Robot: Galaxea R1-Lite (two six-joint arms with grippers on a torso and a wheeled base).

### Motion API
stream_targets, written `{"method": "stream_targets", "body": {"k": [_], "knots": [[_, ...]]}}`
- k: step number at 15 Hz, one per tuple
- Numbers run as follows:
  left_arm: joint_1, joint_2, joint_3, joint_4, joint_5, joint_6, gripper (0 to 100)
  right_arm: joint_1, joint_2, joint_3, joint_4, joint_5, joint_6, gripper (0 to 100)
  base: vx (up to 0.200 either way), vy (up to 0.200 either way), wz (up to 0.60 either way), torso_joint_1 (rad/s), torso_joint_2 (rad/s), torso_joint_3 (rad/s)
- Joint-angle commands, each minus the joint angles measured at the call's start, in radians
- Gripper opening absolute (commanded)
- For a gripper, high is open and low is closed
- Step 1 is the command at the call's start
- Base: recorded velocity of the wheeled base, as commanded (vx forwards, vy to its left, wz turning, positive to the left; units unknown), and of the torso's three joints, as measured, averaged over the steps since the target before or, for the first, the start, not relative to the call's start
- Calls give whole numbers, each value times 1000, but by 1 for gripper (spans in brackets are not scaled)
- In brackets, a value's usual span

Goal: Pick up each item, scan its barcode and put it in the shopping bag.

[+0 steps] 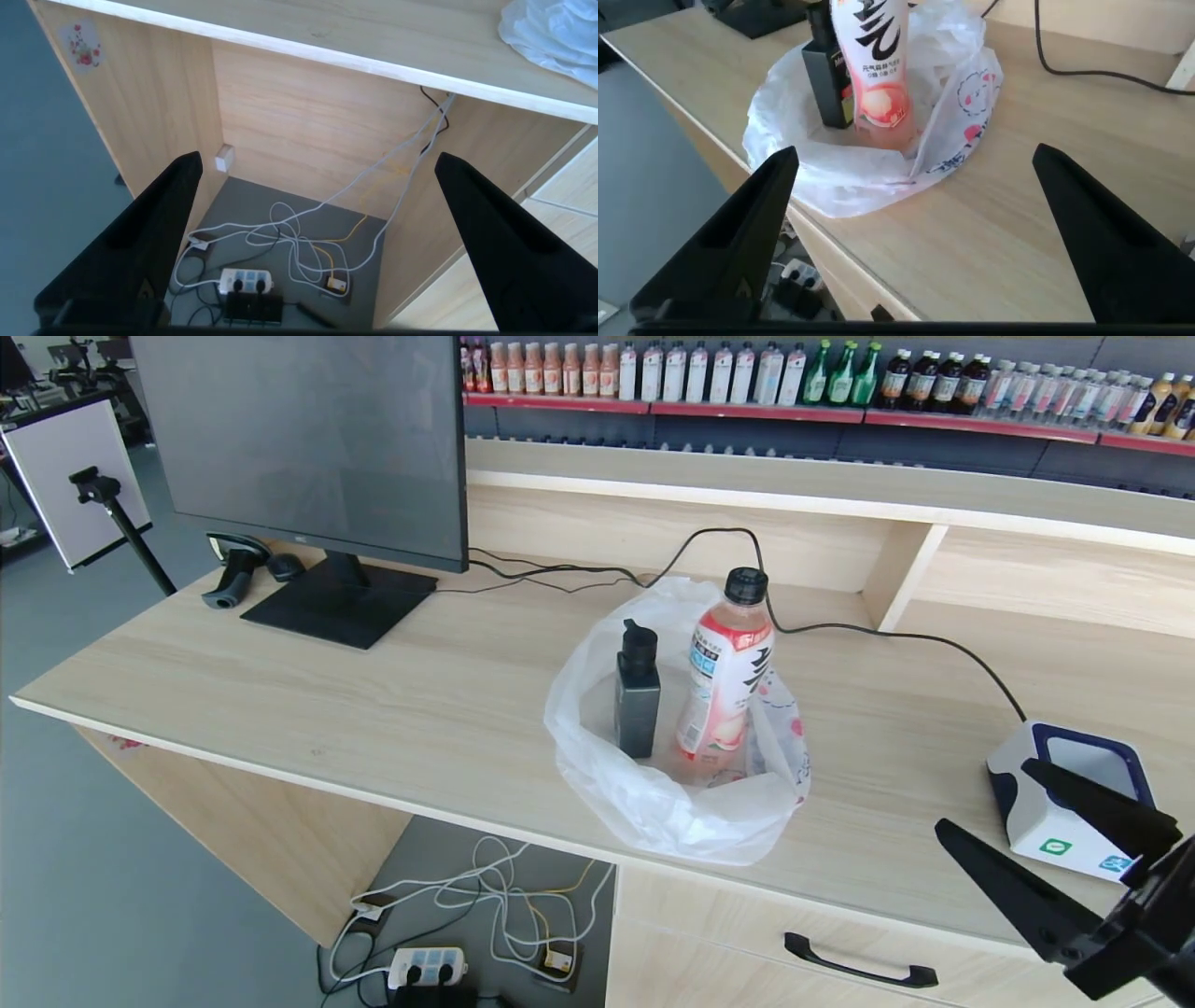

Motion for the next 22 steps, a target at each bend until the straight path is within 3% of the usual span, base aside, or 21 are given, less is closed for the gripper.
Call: {"method": "stream_targets", "body": {"k": [1, 3, 5, 7, 10, 14, 16, 18, 20, 22], "knots": [[0, 2, 0, 0, 0, -1, 100, 7, -342, 0, 390, 0, -36, 100, 0, 0, 0, 0, 0, 0], [0, 2, 0, 0, 0, -1, 100, 82, -592, -2, 737, 0, -96, 100, 0, 0, 0, 0, 0, 0], [0, 2, 0, 0, 0, -1, 100, 97, -825, -2, 1011, 0, -107, 100, 0, 0, 0, 0, 0, 0], [0, 2, 0, 0, 0, -1, 100, 96, -969, -2, 1171, 0, -108, 100, 0, 0, 0, 0, 0, 0], [0, 2, 0, 0, 0, -1, 100, 94, -1123, -14, 1324, 2, -107, 100, 0, 0, 0, 0, 0, 0], [0, 2, 0, -2, 0, -1, 100, 94, -1134, -23, 1347, 64, -99, 100, 0, 0, 0, 0, 0, 0], [-2, 2, 0, -2, 0, -1, 100, 27, -1100, -23, 1347, 49, -73, 100, 0, 0, 0, 0, 0, 0], [0, 2, 0, -2, 0, -1, 100, -275, -1069, -2, 1337, 38, -22, 100, 0, 0, 0, 0, 0, 0], [0, 2, 0, -2, 0, -1, 100, -420, -1063, -2, 1337, 40, -1, 100, 0, 0, 0, 0, 0, 0], [0, 2, 0, -2, 0, -1, 100, -421, -1092, 0, 1337, 40, -7, 100, 0, 0, 0, 0, 0, 0]]}}
